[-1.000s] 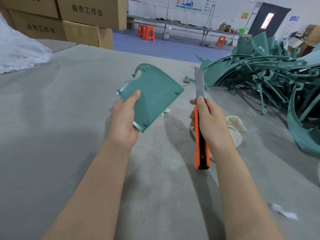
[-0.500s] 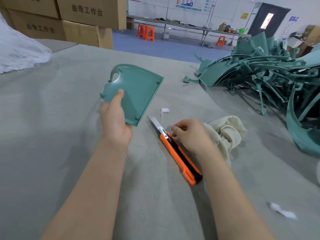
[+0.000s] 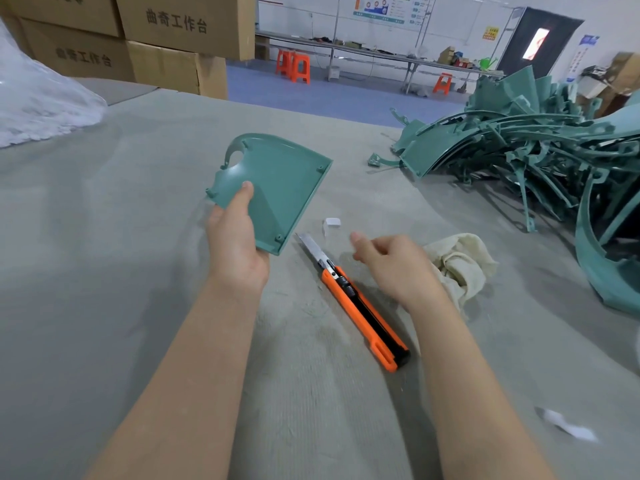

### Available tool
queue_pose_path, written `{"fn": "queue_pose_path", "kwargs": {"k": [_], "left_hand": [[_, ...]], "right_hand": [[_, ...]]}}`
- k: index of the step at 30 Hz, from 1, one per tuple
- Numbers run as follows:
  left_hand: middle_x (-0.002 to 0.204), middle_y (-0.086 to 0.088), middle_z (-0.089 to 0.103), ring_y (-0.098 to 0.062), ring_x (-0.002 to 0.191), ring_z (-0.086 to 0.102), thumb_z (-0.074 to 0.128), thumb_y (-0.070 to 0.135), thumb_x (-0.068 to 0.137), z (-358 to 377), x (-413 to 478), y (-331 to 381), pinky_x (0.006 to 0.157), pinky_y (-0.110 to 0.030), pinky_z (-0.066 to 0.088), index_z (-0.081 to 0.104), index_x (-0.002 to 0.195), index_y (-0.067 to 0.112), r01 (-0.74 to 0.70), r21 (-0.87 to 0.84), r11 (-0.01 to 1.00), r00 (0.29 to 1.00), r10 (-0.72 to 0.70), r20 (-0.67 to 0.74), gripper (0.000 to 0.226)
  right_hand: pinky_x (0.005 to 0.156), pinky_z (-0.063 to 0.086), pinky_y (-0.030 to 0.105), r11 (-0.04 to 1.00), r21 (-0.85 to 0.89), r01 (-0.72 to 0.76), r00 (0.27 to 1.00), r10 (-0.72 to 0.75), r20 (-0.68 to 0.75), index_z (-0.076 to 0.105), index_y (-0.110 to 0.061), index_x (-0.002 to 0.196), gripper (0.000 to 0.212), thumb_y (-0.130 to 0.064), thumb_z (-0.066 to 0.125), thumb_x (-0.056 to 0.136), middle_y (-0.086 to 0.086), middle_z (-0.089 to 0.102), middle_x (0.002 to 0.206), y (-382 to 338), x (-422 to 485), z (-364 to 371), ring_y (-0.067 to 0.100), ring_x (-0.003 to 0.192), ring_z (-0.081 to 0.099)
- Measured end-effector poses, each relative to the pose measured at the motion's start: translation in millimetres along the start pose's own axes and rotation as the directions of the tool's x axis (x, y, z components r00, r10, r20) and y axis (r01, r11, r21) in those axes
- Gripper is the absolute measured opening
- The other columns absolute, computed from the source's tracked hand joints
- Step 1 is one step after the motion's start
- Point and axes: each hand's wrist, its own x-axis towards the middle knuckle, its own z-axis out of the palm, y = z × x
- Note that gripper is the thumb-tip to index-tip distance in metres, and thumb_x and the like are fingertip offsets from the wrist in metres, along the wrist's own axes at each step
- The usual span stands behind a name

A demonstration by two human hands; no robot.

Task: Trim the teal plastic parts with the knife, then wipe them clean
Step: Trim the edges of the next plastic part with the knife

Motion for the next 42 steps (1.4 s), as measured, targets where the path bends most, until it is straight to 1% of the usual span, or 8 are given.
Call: {"fn": "queue_pose_path", "kwargs": {"k": [4,7,13,18,29,36,39,42], "left_hand": [[0.111,-0.005,0.071,-0.02,0.097,0.07,0.056,0.016,0.096,0.7,-0.5,0.1,0.083,-0.036,0.058,0.062,0.121,0.013,-0.005,0.003,1.0,1.0,0.005,-0.015,0.026],[0.111,-0.005,0.071,-0.021,0.099,0.07,0.055,0.016,0.097,0.3,-1.3,-0.9,0.084,-0.037,0.058,0.063,0.12,0.013,-0.01,0.013,1.0,1.0,0.01,-0.016,0.025],[0.111,-0.005,0.071,-0.021,0.099,0.07,0.056,0.017,0.096,0.1,-0.4,-1.6,0.085,-0.038,0.057,0.062,0.122,0.013,0.003,0.017,1.0,1.0,-0.002,-0.022,0.026],[0.108,-0.003,0.072,-0.018,0.093,0.071,0.057,0.018,0.096,-0.9,2.3,-3.2,0.074,-0.032,0.059,0.063,0.119,0.015,0.007,0.02,1.0,1.0,-0.007,-0.023,0.024],[0.108,-0.002,0.072,-0.018,0.094,0.071,0.057,0.019,0.095,-1.5,1.2,-2.3,0.075,-0.032,0.059,0.062,0.121,0.017,0.013,0.035,0.999,0.999,-0.011,-0.036,0.026],[0.111,-0.003,0.071,-0.02,0.099,0.069,0.057,0.019,0.095,-1.3,2.6,-2.9,0.082,-0.036,0.058,0.062,0.121,0.016,0.017,0.035,0.999,0.999,-0.015,-0.049,0.027],[0.113,-0.005,0.07,-0.022,0.101,0.069,0.057,0.018,0.096,-1.1,3.7,-3.6,0.088,-0.04,0.056,0.061,0.123,0.014,0.009,0.032,0.999,0.999,-0.007,-0.053,0.028],[0.113,-0.006,0.07,-0.022,0.102,0.068,0.056,0.017,0.096,-1.3,4.6,-4.0,0.09,-0.041,0.056,0.061,0.123,0.013,0.004,0.029,1.0,0.998,-0.002,-0.057,0.028]], "right_hand": [[0.067,0.046,0.029,0.985,-0.167,0.033,0.977,0.003,0.212,0.061,-0.021,0.103,0.044,-0.058,0.068,0.079,-0.006,0.063,0.091,-4.7,-5.2,3.1,0.015,0.087,0.061],[0.076,0.046,0.03,0.985,-0.149,0.091,0.99,-0.074,0.12,0.062,-0.019,0.11,0.043,-0.053,0.066,0.083,-0.002,0.066,0.103,-10.5,-6.5,17.9,0.017,0.096,0.06],[0.077,0.052,0.04,0.985,-0.158,0.076,0.997,-0.074,0.019,0.069,-0.007,0.09,0.039,-0.045,0.066,0.086,0.01,0.069,0.088,-16.1,-5.0,40.9,0.029,0.087,0.063],[0.06,0.045,0.027,1.0,-0.027,-0.006,0.999,0.007,0.047,0.063,-0.014,0.07,0.026,-0.033,0.067,0.087,0.003,0.066,0.071,-14.7,2.2,37.4,0.02,0.071,0.059],[0.064,0.033,0.03,0.996,-0.078,-0.035,0.986,0.021,-0.167,0.054,-0.011,0.072,0.031,-0.025,0.047,0.099,0.002,0.053,0.066,0.8,13.8,26.8,0.028,0.076,0.053],[0.078,0.041,0.023,0.997,0.045,0.056,0.993,-0.051,-0.105,0.063,-0.013,0.124,0.033,-0.025,0.05,0.095,0.004,0.066,0.115,-4.0,5.2,25.3,0.016,0.096,0.059],[0.09,0.047,0.036,0.977,-0.18,0.117,0.993,-0.121,-0.008,0.067,-0.017,0.109,0.043,-0.053,0.059,0.088,0.005,0.067,0.111,-14.9,2.0,44.0,0.026,0.104,0.06],[0.088,0.047,0.039,0.939,-0.321,0.123,0.992,-0.118,0.033,0.063,-0.015,0.1,0.031,-0.044,0.062,0.09,0.008,0.066,0.107,-18.9,2.3,53.6,0.031,0.103,0.058]]}}
